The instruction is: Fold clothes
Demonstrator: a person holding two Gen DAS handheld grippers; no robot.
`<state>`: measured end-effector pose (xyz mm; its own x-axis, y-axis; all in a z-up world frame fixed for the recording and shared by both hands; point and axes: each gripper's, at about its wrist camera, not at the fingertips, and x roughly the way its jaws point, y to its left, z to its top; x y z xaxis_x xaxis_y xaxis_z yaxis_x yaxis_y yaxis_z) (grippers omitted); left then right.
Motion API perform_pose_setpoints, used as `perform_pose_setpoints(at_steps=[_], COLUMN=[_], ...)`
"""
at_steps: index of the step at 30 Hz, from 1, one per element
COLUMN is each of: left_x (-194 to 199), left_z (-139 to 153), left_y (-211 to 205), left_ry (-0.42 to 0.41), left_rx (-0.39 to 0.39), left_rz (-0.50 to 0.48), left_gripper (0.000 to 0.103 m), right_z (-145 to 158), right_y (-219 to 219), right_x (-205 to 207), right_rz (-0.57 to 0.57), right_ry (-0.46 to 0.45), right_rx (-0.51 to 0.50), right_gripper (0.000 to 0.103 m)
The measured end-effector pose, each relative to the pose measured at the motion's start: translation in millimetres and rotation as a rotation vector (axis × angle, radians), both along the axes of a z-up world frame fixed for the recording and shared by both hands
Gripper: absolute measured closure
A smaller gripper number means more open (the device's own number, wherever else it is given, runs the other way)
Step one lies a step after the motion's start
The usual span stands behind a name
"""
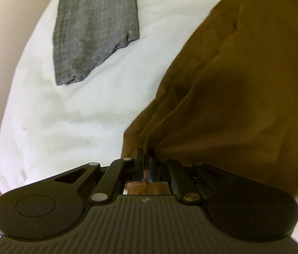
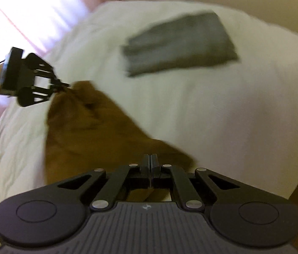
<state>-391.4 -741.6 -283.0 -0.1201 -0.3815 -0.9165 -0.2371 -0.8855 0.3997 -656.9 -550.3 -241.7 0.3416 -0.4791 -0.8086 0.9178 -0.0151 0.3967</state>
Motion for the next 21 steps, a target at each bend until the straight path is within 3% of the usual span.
perform_pose_setpoints(at_steps=[4, 7, 9, 14, 17, 19, 20, 21], left_x=[3.0, 13.1, 17.7, 22.1, 26.6, 29.2, 30.5, 32.3], left_z=[-3.7, -0.6, 0.3, -1.4, -1.4, -0.2, 0.5, 3.0], left_y=[-5.9, -8.4, -7.2, -3.3, 1.9, 5.4, 7.2, 8.4], left_ry=[0.008, 0.021, 0.021, 0.032, 0.032, 0.034, 0.035, 0.037], left_rx=[0.034, 0.056, 0.063, 0.056, 0.05, 0.048, 0.047, 0.048], left_rz=[0.025, 0.043, 0.035, 0.026, 0.016, 0.011, 0.009, 0.016], left_gripper=[0.099, 0.099, 0.099, 0.099, 0.099, 0.099, 0.099, 0.1], right_z=[-25.8, -31.2, -38.0, -57.4, -64.4, -63.2, -61.5, -58.9], right_y=[-10.3, -8.8, -6.8, -9.6, -12.1, -13.5, -13.9, -14.0], right_x=[-21.6, -18.9, -14.7, 3.6, 8.6, 8.9, 9.3, 10.2], right_rz=[-0.024, 0.0, 0.021, 0.076, 0.082, 0.067, 0.064, 0.066], right_ry=[-0.024, -0.082, -0.105, -0.058, -0.057, -0.062, -0.064, -0.055], right_rx=[0.051, 0.073, 0.074, 0.06, 0.049, 0.043, 0.039, 0.035], right_gripper=[0.099, 0.086, 0.07, 0.065, 0.067, 0.078, 0.094, 0.097])
